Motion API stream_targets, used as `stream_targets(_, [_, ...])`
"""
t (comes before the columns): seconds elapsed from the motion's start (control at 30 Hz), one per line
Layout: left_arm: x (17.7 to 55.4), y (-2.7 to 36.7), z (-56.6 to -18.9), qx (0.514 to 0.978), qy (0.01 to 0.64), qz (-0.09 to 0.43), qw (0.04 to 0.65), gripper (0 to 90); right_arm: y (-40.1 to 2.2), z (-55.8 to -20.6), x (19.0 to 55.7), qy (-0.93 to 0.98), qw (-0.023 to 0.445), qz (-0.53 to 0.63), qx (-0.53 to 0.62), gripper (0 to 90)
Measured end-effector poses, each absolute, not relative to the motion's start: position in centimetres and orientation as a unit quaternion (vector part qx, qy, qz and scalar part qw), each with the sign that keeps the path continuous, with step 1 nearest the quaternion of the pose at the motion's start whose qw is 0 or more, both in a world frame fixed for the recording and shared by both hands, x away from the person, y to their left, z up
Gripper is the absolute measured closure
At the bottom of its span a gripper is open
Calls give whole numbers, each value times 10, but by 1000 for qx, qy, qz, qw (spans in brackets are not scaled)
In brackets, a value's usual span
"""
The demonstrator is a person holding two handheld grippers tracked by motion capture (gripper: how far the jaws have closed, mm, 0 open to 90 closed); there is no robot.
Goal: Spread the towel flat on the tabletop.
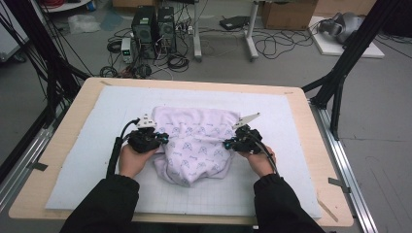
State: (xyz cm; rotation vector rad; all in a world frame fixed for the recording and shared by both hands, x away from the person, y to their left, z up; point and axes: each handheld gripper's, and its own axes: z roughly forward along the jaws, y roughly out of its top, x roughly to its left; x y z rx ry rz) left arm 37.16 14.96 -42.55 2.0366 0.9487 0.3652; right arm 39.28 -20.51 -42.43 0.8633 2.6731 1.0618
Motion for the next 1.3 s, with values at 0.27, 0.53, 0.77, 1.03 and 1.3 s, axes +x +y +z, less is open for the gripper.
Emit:
stream_targets(0.27, [356, 168, -404, 806, 365, 160, 439, 664, -220, -410, 382, 867, 99, 391, 291, 660])
stream_targets(0.53, [303, 184, -397, 818, 317, 159, 452, 599, -229, -394, 324, 864, 95, 435, 236, 568])
stream_targets(0.77, [283, 173, -422, 848, 283, 115, 432, 629, -208, -417, 304, 880, 74, 422, 206, 545])
stream_targets(1.03, [292, 145, -444, 867, 263, 93, 412, 692, -186, -440, 309, 900, 81, 379, 197, 632])
stream_targets(1.3, [279, 155, -431, 860, 271, 93, 423, 859, -194, -429, 304, 903, 61, 385, 179, 812])
